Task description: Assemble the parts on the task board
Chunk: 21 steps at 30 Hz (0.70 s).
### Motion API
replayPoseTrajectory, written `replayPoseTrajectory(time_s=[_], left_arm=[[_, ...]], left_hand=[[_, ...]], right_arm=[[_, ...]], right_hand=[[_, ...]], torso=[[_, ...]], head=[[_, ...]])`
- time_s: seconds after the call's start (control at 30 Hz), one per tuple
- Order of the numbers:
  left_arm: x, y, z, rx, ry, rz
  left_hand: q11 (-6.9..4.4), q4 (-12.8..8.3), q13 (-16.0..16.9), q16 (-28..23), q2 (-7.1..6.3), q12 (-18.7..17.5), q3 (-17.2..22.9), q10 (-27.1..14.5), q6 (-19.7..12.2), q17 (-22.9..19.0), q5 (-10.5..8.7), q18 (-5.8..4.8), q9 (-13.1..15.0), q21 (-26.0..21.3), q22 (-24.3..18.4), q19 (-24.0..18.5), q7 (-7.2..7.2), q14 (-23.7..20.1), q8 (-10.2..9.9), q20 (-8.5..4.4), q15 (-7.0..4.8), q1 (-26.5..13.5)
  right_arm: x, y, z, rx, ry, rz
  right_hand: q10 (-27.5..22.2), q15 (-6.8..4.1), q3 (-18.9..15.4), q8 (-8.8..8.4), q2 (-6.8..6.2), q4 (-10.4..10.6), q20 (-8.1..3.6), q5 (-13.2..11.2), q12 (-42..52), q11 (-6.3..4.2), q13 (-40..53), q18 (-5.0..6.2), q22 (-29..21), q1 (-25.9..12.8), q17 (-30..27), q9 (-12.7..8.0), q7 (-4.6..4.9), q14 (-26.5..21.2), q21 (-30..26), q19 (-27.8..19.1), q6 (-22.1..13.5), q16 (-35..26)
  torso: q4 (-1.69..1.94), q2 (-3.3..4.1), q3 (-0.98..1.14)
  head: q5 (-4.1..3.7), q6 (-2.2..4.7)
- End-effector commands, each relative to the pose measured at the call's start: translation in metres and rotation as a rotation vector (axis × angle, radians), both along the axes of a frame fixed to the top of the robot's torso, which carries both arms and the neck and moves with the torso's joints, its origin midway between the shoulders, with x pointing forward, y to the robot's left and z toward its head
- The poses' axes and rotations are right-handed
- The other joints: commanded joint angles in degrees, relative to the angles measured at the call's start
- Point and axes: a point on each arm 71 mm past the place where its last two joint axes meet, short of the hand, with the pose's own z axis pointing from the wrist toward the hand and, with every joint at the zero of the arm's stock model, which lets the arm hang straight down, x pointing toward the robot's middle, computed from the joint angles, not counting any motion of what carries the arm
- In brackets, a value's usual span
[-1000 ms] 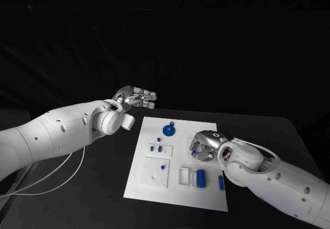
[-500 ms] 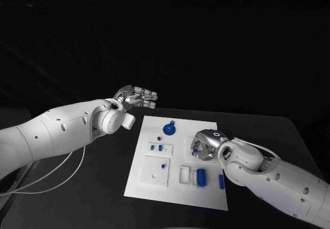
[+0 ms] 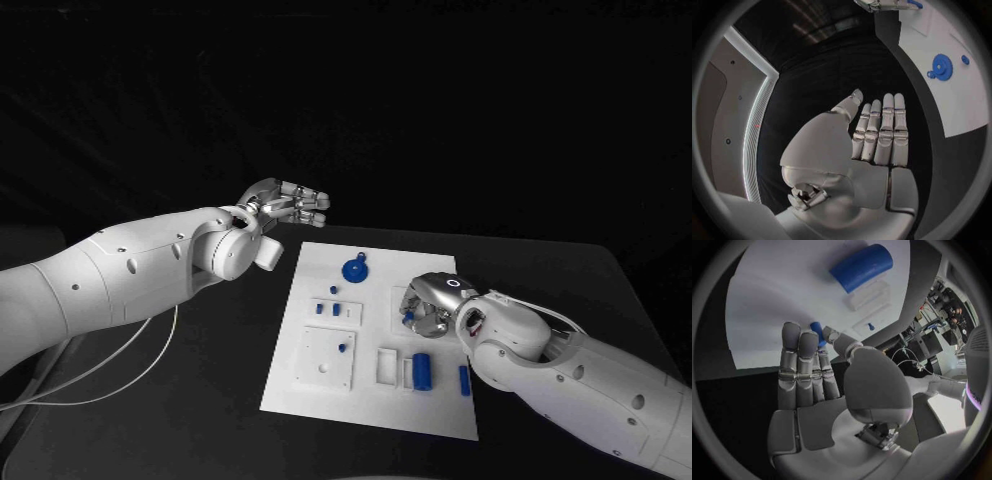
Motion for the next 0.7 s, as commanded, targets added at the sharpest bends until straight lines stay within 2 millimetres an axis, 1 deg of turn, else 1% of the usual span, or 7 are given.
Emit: replayPoseTrajectory(time_s=[0.03, 0.17, 0.33, 0.43, 0.5, 0.57, 0.7], left_arm=[[-0.0007, -0.0022, 0.0008, -0.009, 0.002, -0.018], [-0.0008, -0.0018, 0.0006, -0.011, 0.004, -0.017], [-0.0008, -0.0012, 0.0004, -0.012, 0.005, -0.015], [-0.0008, -0.0012, 0.0004, -0.013, 0.005, -0.015], [-0.0009, -0.0014, 0.0004, -0.014, 0.005, -0.016], [-0.0009, -0.0015, 0.0004, -0.014, 0.005, -0.016], [-0.0008, -0.0016, 0.0004, -0.015, 0.005, -0.016]], left_hand=[[-0.07, -0.10, -0.03, -0.19, -0.06, -0.26, -0.32, -0.10, -0.24, 0.05, 0.19, -0.57, 0.03, -0.04, -0.07, -0.13, 0.07, -0.23, -0.05, 0.08, 0.07, -0.54], [-0.06, 0.00, -0.03, -0.22, -0.05, -0.26, -0.39, -0.12, -0.28, 0.05, 0.16, -0.59, 0.02, -0.07, -0.19, -0.10, 0.06, -0.23, -0.07, 0.09, 0.09, -0.66], [-0.06, 0.00, -0.03, -0.22, -0.05, -0.26, -0.39, -0.12, -0.28, 0.05, 0.16, -0.59, 0.02, -0.07, -0.19, -0.10, 0.06, -0.23, -0.07, 0.09, 0.09, -0.66], [-0.08, 0.11, -0.03, -0.21, -0.02, -0.26, -0.45, -0.12, -0.34, 0.07, 0.16, -0.60, 0.02, -0.12, -0.36, -0.04, 0.07, -0.22, -0.07, 0.09, 0.09, -0.73], [-0.08, 0.11, -0.03, -0.21, -0.02, -0.26, -0.45, -0.12, -0.34, 0.07, 0.16, -0.60, 0.02, -0.12, -0.36, -0.04, 0.07, -0.22, -0.07, 0.09, 0.09, -0.73], [-0.08, 0.11, -0.03, -0.21, -0.02, -0.26, -0.45, -0.12, -0.34, 0.07, 0.16, -0.60, 0.02, -0.12, -0.36, -0.04, 0.07, -0.22, -0.07, 0.09, 0.09, -0.73], [-0.08, 0.11, -0.03, -0.21, -0.02, -0.26, -0.45, -0.12, -0.34, 0.07, 0.16, -0.60, 0.02, -0.12, -0.36, -0.04, 0.07, -0.22, -0.07, 0.09, 0.09, -0.73]], right_arm=[[-0.0013, 0.0004, -0.0038, -0.019, 0.021, 0.011], [-0.0013, 0.0006, -0.0042, -0.017, 0.022, 0.012], [-0.0013, 0.0010, -0.0039, -0.013, 0.018, 0.011], [-0.0011, 0.0014, -0.0037, -0.009, 0.013, 0.009], [-0.0010, 0.0019, -0.0029, -0.002, 0.004, 0.008], [-0.0011, 0.0027, -0.0018, 0.007, -0.009, 0.007], [-0.0015, 0.0044, 0.0006, 0.026, -0.034, 0.005]], right_hand=[[-0.15, -0.20, -0.35, -0.03, 0.04, 0.00, -0.11, 0.13, 0.19, 0.01, -0.04, 0.38, 0.11, -0.31, 0.08, 0.03, 0.10, -0.08, -0.33, 1.17, -0.21, -0.20], [0.30, -0.28, -0.33, 0.02, 0.27, 0.17, -0.14, 0.00, 0.25, -0.15, -0.02, 0.28, 0.16, -0.42, 0.09, 0.08, 0.00, -0.04, -0.38, 1.22, 0.15, -0.19], [0.70, -0.38, 0.17, -0.02, 0.51, -0.04, -0.33, -0.17, 0.19, -0.23, -0.02, 0.11, 0.43, -0.10, 0.13, 0.08, -0.01, -0.04, -0.53, 1.29, 0.45, -0.23], [0.93, -0.41, 1.13, -0.01, 0.74, -0.30, -0.38, -0.47, 0.22, -0.25, -0.01, 0.15, 0.83, 0.19, 0.19, 0.09, 0.01, -0.08, -0.49, 1.23, 0.57, -0.23], [1.70, -0.51, 1.93, 0.08, 1.28, -0.45, -0.44, -1.69, 0.36, -0.49, 0.02, 0.19, 1.10, 0.66, 0.22, 0.19, -0.15, -0.09, -0.39, 1.23, 1.22, -0.23], [2.88, -0.77, 2.93, 0.18, 2.15, -0.54, -0.62, -3.43, 0.59, -0.86, 0.11, 0.19, 1.34, 1.26, 0.25, 0.41, -0.41, -0.01, -0.27, 1.29, 2.23, -0.22], [4.18, -1.10, 3.99, 0.10, 2.29, -0.51, -1.02, -3.85, 0.38, -1.22, 0.11, -0.09, 2.02, 1.27, 0.37, 0.58, -0.72, 0.26, 0.00, 1.42, 3.28, -0.26]], torso=[[0.01, 0.01, -0.01], [-0.02, 0.02, -0.02], [0.00, 0.03, -0.02], [0.01, 0.01, -0.03], [0.01, -0.01, -0.04], [0.01, 0.01, -0.03], [0.02, 0.01, -0.02]], head=[[-0.03, 0.03], [-0.33, 0.03], [-0.28, -0.01], [-0.25, -0.04], [-0.26, -0.04], [-0.23, -0.07], [-0.21, -0.11]])
